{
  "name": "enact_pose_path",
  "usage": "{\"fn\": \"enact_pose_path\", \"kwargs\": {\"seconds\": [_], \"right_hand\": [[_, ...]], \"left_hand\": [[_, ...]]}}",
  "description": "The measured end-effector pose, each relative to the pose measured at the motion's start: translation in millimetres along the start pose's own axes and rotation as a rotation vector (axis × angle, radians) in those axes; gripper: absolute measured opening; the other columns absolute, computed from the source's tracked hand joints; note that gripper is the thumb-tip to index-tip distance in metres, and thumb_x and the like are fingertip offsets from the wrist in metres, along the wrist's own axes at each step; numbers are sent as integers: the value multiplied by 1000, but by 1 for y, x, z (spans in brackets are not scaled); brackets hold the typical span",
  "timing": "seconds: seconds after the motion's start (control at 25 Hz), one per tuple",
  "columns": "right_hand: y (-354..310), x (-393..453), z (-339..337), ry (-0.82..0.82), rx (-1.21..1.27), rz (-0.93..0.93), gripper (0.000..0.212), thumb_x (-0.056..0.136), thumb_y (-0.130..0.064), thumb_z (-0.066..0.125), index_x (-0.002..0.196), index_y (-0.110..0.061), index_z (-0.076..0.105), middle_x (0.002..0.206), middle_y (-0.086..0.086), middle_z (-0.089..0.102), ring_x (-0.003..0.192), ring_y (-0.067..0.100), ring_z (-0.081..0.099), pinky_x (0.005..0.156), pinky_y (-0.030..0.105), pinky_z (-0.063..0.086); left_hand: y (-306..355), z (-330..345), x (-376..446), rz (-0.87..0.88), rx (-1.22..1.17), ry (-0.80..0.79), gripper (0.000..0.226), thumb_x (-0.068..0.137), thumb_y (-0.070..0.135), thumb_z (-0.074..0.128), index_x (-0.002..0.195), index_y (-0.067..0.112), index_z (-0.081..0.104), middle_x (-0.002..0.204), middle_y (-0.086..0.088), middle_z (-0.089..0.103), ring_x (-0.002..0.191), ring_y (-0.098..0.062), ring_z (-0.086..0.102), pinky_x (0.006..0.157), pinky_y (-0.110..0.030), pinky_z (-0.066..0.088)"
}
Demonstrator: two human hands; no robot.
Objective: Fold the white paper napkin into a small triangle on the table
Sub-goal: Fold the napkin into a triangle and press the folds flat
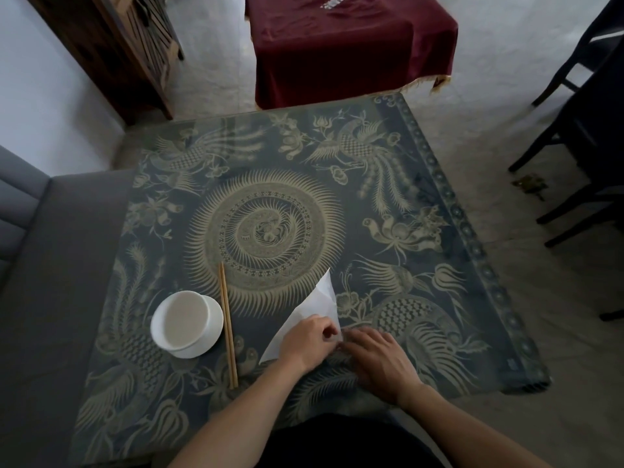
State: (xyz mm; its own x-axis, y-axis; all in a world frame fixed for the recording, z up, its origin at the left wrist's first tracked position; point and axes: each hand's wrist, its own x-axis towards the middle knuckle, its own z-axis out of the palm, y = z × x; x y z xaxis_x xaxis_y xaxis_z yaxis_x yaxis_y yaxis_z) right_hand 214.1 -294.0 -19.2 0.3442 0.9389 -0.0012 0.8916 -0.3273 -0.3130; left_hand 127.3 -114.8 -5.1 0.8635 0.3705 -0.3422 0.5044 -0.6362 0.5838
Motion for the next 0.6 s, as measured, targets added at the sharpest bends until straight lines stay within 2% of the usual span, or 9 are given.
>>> {"fn": "enact_pose_path", "kwargs": {"seconds": [0.12,0.2,0.28,0.44,0.52,0.6], "right_hand": [[4,22,-12,94,165,356,9,90,-27,58,95,-27,65,95,-7,66,87,17,62,71,36,49],[5,51,-19,120,353,628,10,93,-38,52,90,-33,60,83,-11,64,73,10,59,62,32,47],[8,86,-26,124,534,803,19,92,-50,50,92,-35,61,81,-12,67,69,8,61,64,32,50],[21,144,-26,57,691,846,36,88,-56,56,104,-26,69,90,-2,73,82,18,67,77,39,55],[26,160,-23,-15,705,836,36,85,-58,60,100,-27,70,87,-3,73,78,16,67,70,34,56],[26,169,-19,-82,692,847,33,81,-59,66,92,-28,70,80,-6,71,69,10,64,53,22,48]], "left_hand": [[-15,-2,-17,60,-4,102,14,89,42,64,96,31,67,97,15,63,83,-6,57,66,-25,47],[-34,-6,-33,88,74,246,10,89,36,62,93,27,67,96,12,62,83,-9,55,63,-27,47],[-55,-11,-49,126,219,329,9,88,29,63,90,22,67,94,5,62,84,-16,56,64,-32,48],[-83,-10,-73,140,390,275,21,84,31,60,103,26,67,112,5,63,97,-19,59,79,-38,51],[-87,-5,-80,168,421,250,28,84,34,56,110,27,64,119,7,61,102,-17,58,82,-37,50],[-88,-2,-83,177,428,234,30,85,35,55,113,27,62,121,8,59,103,-15,57,84,-36,49]]}}
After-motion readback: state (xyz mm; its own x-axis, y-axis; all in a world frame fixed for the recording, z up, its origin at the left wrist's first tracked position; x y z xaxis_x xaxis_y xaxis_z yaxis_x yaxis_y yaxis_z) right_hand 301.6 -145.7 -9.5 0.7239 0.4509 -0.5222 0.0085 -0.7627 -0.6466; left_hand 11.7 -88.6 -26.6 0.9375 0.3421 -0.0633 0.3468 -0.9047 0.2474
